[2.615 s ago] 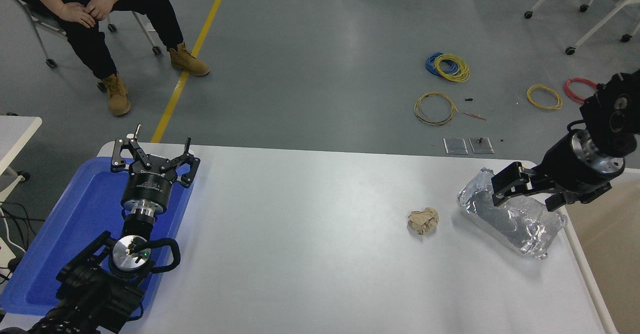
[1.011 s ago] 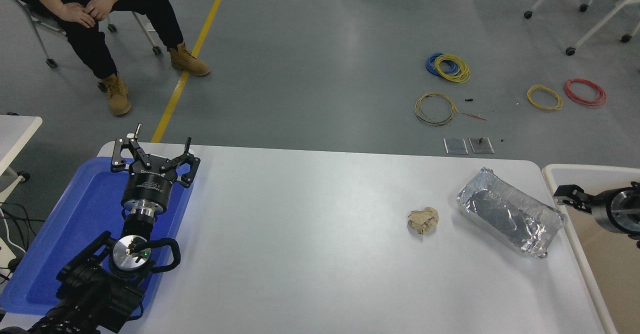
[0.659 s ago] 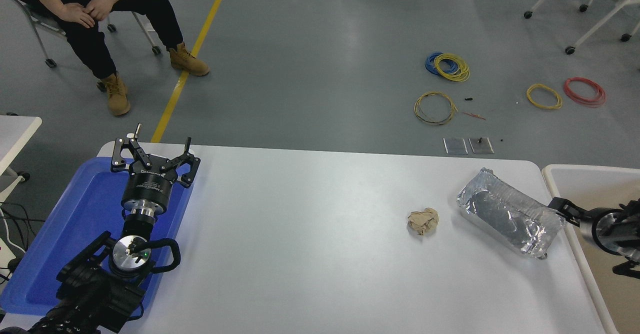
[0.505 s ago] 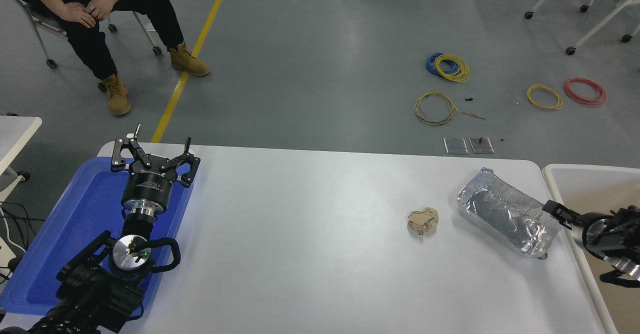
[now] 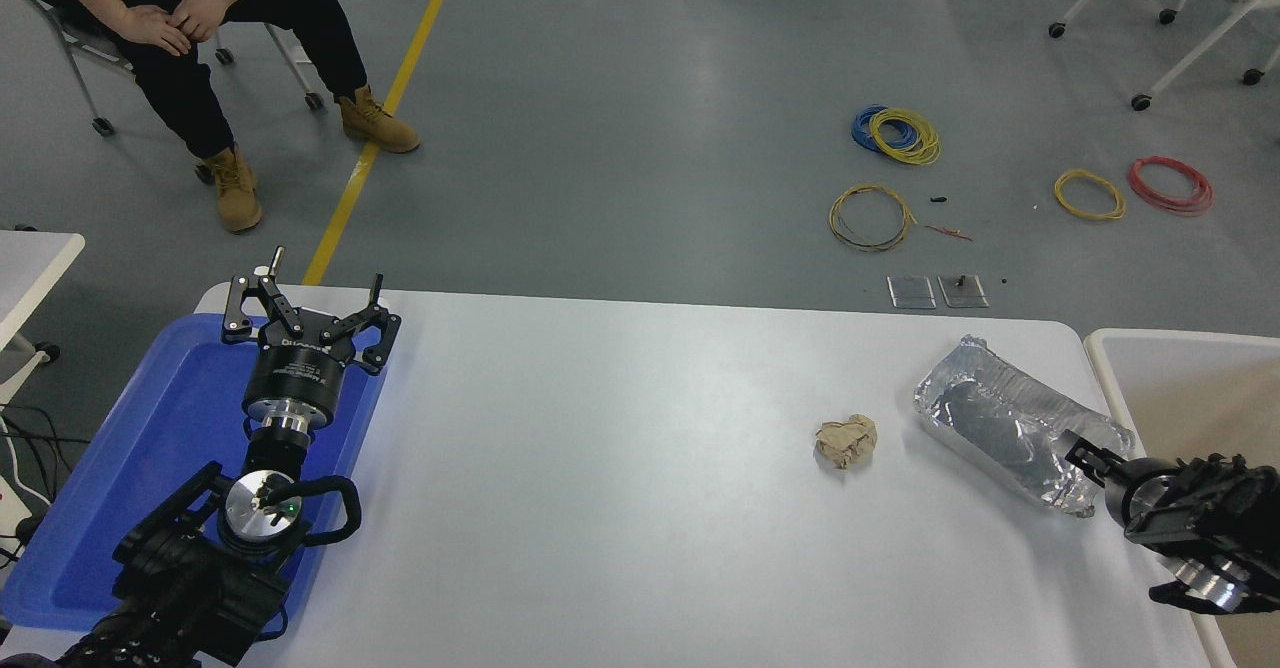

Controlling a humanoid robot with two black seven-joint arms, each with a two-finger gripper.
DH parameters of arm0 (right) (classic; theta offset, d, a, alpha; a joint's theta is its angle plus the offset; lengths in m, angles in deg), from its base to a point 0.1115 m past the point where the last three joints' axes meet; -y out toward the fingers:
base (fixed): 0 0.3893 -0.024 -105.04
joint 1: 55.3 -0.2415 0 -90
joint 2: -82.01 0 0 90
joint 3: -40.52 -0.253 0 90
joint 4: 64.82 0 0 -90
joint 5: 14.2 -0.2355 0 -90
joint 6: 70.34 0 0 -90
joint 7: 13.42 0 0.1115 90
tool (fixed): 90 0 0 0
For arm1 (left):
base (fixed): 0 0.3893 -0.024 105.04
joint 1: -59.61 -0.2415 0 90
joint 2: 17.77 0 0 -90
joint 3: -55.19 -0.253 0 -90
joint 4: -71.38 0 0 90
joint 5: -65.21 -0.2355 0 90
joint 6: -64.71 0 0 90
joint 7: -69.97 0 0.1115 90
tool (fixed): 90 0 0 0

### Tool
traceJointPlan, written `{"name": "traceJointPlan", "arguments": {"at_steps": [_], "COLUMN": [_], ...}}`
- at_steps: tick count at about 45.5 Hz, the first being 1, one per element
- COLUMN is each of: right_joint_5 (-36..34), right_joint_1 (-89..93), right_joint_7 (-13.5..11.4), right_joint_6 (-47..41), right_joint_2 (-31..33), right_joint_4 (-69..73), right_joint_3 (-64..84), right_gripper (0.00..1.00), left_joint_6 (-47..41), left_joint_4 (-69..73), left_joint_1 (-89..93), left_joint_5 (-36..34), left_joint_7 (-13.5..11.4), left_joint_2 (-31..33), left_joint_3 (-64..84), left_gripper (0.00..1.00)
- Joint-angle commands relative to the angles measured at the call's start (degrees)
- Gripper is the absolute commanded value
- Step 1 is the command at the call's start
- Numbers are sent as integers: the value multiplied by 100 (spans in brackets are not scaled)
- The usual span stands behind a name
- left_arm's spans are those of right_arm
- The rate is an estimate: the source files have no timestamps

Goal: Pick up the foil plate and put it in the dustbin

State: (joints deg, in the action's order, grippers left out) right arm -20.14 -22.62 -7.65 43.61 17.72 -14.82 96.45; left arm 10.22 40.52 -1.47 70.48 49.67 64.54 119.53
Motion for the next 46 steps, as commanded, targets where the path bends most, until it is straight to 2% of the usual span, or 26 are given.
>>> {"name": "traceJointPlan", "arguments": {"at_steps": [1, 12, 20, 25, 34, 41, 46], "right_joint_5": [5, 5, 5, 14, 119, 268, 286], "right_joint_1": [185, 238, 282, 335, 370, 422, 440], "right_joint_7": [11, 11, 20, 64, 117, 117, 117], "right_joint_6": [101, 154, 154, 154, 154, 154, 154], "right_joint_2": [-119, -189, -233, -277, -286, -286, -286], "right_joint_4": [-140, -148, -148, -148, -148, -148, -157], "right_joint_3": [-38, -38, -38, -38, -29, -21, -20], "right_gripper": [78, 78, 64, 50, 41, 23, 19], "left_joint_6": [0, 0, 0, 0, 0, 0, 0], "left_joint_4": [1, 1, 1, -8, 1, 1, 1], "left_joint_1": [-1, -1, -1, -1, -1, -1, -1], "left_joint_5": [1, 0, 0, -8, 0, 0, -8], "left_joint_7": [0, 0, 0, 0, 0, 0, 0], "left_joint_2": [4, 4, 4, 4, 4, 4, -5], "left_joint_3": [0, 0, 0, 0, 0, 0, 0], "left_gripper": [100, 100, 100, 100, 100, 100, 100]}}
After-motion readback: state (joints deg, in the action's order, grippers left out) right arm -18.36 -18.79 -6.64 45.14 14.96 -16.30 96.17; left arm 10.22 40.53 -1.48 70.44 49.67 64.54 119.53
